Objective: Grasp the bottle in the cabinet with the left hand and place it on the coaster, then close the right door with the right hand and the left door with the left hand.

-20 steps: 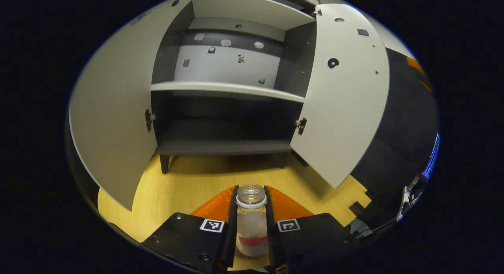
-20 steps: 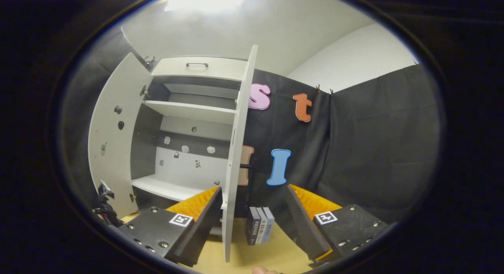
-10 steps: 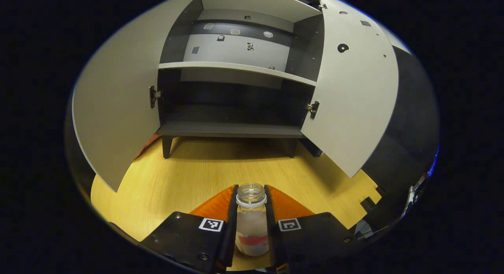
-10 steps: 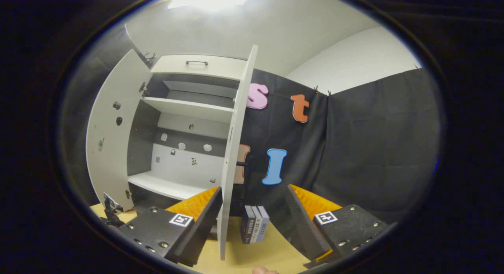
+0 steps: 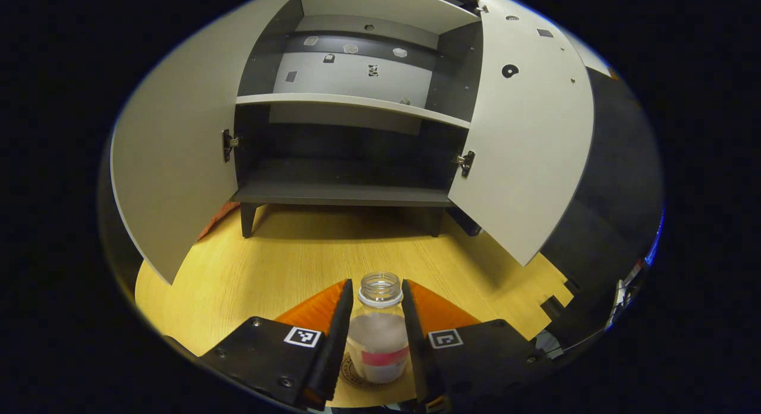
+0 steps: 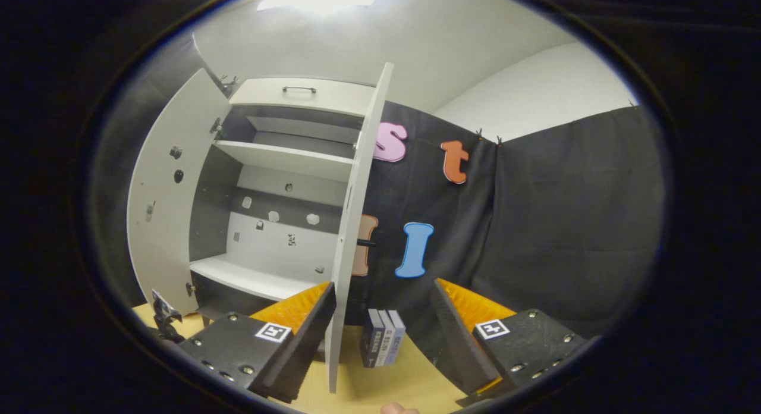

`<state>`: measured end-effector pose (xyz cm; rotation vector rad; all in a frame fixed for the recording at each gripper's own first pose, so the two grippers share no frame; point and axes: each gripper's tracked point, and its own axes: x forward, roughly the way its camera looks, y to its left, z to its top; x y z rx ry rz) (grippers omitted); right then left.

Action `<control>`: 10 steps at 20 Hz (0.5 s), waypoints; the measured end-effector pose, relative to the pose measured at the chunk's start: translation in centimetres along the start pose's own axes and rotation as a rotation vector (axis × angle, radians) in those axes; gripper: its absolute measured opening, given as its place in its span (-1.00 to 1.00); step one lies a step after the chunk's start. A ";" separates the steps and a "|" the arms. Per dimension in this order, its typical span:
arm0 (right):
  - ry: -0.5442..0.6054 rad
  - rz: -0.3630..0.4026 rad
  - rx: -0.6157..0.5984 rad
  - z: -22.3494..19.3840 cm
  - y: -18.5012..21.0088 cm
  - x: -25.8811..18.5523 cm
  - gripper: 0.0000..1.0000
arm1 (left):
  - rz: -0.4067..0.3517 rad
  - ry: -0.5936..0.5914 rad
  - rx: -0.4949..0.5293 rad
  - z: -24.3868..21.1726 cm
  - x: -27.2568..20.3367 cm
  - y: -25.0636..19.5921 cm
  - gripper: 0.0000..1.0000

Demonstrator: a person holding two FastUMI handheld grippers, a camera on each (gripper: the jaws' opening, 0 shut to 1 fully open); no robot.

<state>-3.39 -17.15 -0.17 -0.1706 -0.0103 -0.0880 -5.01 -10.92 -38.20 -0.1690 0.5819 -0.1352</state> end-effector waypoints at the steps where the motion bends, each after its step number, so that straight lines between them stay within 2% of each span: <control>1: 0.002 0.004 0.001 -0.2 0.1 0.2 0.94 | 0.002 0.005 0.013 -0.1 -0.3 0.0 0.02; 5: 0.004 0.018 0.012 -0.5 0.6 1.0 0.94 | -0.025 0.001 0.036 0.1 -0.7 -0.5 0.07; 6: 0.004 0.021 0.016 -0.6 0.8 1.2 0.94 | -0.023 0.020 0.037 -0.6 -0.4 -0.4 0.21; 7: 0.004 0.026 0.020 -0.6 0.9 1.4 0.94 | -0.010 0.042 0.042 -1.3 -0.1 -0.2 0.07; 10: 0.007 0.032 0.016 -0.8 0.9 1.5 0.94 | 0.015 0.079 0.029 -2.1 0.4 0.3 0.07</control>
